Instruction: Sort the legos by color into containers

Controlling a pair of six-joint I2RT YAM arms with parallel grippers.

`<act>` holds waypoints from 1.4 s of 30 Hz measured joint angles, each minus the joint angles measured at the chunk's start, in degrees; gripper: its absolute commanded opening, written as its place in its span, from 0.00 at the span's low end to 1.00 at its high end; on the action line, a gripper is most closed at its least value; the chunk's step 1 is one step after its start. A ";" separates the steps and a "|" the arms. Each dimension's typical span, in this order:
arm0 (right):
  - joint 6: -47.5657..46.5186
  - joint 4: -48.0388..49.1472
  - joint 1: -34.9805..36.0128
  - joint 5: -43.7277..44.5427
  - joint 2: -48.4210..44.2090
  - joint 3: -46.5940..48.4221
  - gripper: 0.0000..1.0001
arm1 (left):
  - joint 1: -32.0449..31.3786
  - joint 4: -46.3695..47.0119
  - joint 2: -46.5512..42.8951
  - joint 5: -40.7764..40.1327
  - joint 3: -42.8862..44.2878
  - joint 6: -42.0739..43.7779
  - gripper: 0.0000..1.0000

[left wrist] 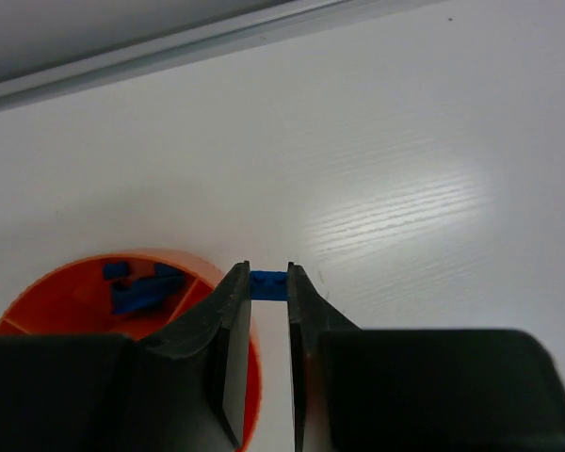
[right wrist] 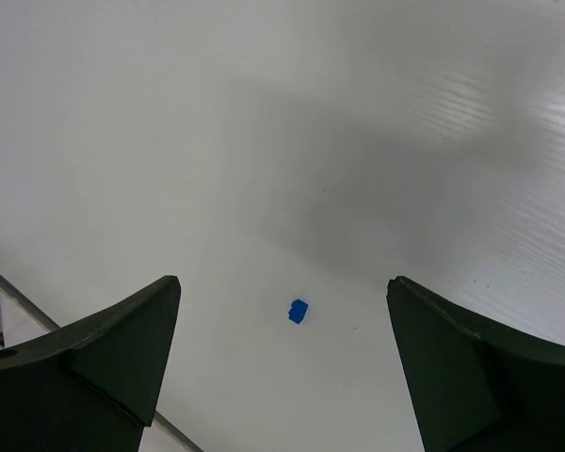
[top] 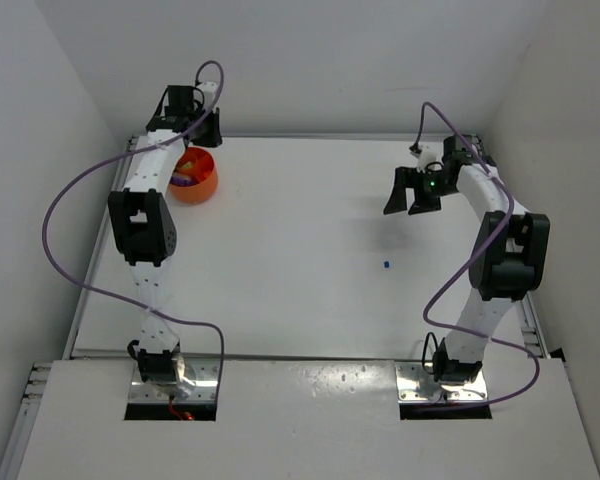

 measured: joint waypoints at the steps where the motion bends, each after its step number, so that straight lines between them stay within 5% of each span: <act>1: -0.07 0.00 0.07 0.17 0.00 0.02 0.91 | 0.46 0.42 0.31 -0.50 0.04 -0.09 0.09; 25: -1.51 0.00 4.33 3.26 1.84 2.71 0.93 | 7.13 4.33 3.28 -4.39 1.01 -1.97 0.13; 33: -1.92 0.00 4.72 4.59 1.84 2.71 0.93 | 7.13 3.85 4.24 -4.61 0.31 -1.57 0.28; 38: -1.97 0.00 4.79 4.68 1.84 2.71 0.93 | 7.13 3.74 4.24 -4.79 -0.20 -1.53 0.47; 42: -2.08 0.00 4.87 4.98 1.84 2.71 0.93 | 7.13 3.76 4.24 -4.46 -0.85 -1.18 0.47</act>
